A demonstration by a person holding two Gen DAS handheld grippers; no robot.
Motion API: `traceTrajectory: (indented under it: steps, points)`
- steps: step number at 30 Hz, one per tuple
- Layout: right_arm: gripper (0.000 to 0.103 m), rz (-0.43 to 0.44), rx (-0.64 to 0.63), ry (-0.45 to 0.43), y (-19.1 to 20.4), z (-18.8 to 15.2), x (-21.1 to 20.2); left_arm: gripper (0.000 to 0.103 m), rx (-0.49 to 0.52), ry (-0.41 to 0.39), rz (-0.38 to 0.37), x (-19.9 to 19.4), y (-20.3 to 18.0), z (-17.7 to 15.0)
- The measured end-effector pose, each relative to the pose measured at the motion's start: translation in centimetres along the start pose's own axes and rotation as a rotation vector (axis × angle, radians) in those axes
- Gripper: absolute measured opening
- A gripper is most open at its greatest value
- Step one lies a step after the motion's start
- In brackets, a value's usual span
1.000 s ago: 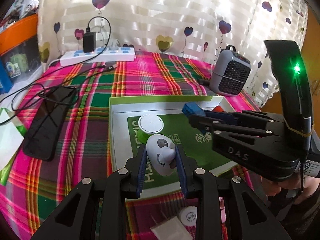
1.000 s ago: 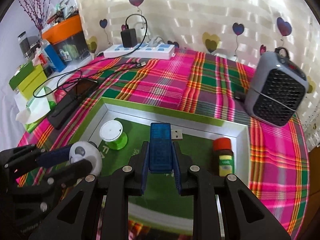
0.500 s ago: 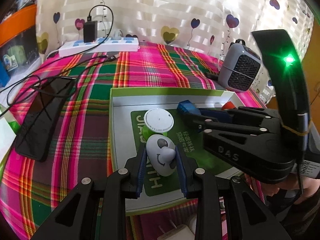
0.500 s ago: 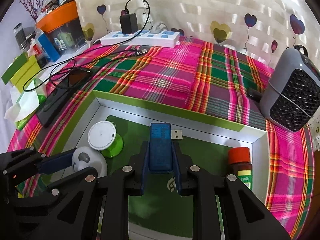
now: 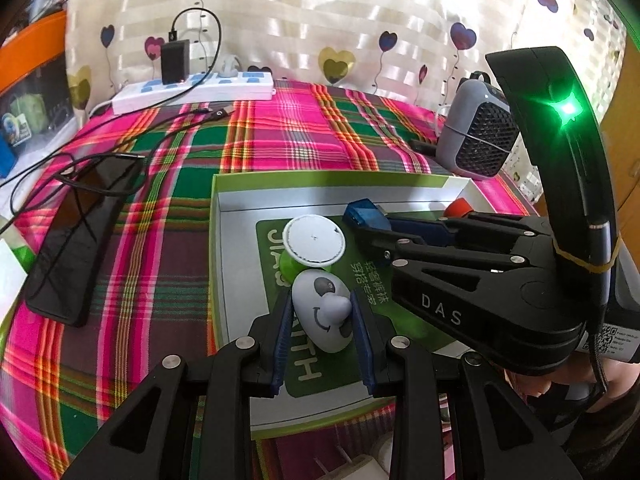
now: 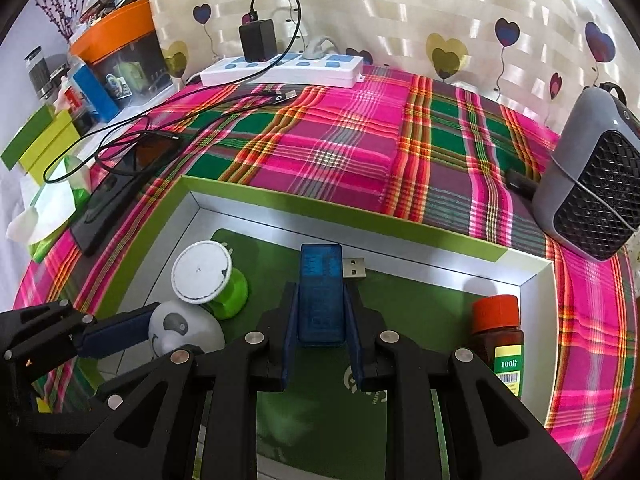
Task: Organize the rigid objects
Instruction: 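Carry the USB drive with the right tool while the left tool carries the egg-shaped object into the box, then open the right tool to drop the USB drive in the box while the left tool releases the egg-shaped object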
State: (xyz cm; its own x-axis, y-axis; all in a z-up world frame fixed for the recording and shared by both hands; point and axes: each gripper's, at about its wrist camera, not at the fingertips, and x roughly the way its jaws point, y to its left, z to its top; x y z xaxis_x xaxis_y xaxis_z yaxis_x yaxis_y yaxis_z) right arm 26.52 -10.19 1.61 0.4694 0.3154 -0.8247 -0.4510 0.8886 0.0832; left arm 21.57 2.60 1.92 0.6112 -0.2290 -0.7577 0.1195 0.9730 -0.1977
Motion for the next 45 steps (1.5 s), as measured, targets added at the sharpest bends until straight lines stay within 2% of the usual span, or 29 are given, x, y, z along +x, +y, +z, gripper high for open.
traceTrajectory:
  steps: [18, 19, 22, 23, 31, 45]
  points:
    - [0.025, 0.014, 0.037, -0.003, -0.4, 0.0, -0.1, 0.03, 0.017, 0.002, 0.016, 0.1, -0.1, 0.0]
    - [0.027, 0.013, 0.039, -0.004, -0.4, 0.0, -0.1, 0.031, 0.02, 0.003, 0.017, 0.1, -0.1, -0.1]
    - [0.043, 0.019, 0.054, -0.006, -0.6, -0.1, -0.2, 0.031, 0.021, 0.002, 0.019, 0.1, -0.2, -0.2]
    - [0.045, 0.022, 0.058, -0.006, -0.6, -0.2, -0.2, 0.032, 0.021, 0.002, 0.018, 0.0, -0.2, -0.2]
    - [0.045, 0.028, 0.077, -0.022, -0.8, -0.5, -1.1, 0.039, 0.02, -0.009, 0.02, -0.6, -0.5, -0.5]
    - [0.045, 0.028, 0.116, -0.073, -0.7, -2.1, -4.2, 0.039, 0.023, -0.038, 0.025, -3.4, -1.2, -1.7]
